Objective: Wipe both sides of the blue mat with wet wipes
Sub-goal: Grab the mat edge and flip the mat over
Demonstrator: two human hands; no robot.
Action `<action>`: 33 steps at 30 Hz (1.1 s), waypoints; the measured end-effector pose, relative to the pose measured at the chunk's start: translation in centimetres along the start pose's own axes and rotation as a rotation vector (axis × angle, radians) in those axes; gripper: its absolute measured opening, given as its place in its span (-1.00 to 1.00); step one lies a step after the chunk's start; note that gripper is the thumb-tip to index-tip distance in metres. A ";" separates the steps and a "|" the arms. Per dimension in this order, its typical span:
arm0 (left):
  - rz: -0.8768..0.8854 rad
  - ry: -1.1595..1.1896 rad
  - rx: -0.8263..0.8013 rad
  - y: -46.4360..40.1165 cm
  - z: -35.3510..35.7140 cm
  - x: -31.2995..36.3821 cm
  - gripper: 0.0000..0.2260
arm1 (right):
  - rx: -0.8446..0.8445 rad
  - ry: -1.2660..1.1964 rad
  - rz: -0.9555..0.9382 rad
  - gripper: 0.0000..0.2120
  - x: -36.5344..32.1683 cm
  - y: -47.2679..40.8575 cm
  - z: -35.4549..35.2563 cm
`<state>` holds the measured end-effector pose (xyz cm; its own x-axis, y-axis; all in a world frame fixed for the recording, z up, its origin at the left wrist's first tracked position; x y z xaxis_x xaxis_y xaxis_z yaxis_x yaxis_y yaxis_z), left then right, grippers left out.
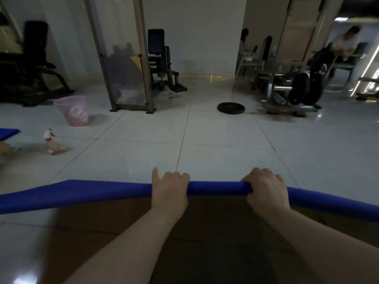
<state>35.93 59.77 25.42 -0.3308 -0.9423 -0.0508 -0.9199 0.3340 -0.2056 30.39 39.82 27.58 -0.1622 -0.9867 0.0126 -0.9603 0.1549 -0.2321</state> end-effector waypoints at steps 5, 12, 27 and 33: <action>-0.071 -0.004 0.130 -3.2 -6.9 -1.0 -0.79 | 0.083 -0.015 -0.025 -0.71 -0.9 -3.6 -6.5; -0.059 -0.003 0.238 -5.1 -14.7 -3.3 -0.80 | -0.008 -0.122 -0.039 -0.82 -1.8 -6.6 -13.1; 0.002 0.010 -0.169 -9.8 -14.4 -3.5 -0.74 | -0.464 -0.092 0.032 -0.81 -2.5 -9.5 -13.4; 0.037 0.016 -0.056 -11.4 -8.3 -3.4 -0.81 | -0.331 -0.192 0.009 -0.80 -0.7 -12.1 -6.7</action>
<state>45.80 59.36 36.09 -0.3678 -0.9289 -0.0420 -0.9171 0.3699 -0.1490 40.62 39.00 36.94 -0.1551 -0.9718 -0.1777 -0.9856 0.1399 0.0952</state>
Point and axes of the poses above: each hand's wrist, its own y-axis away from the middle knuckle, its own z-axis out of the palm, x = y × z, the point moved 5 cm from there along -y, towards the middle knuckle, and after that the axes turned 1 degree about -z, right-handed, at the moved point
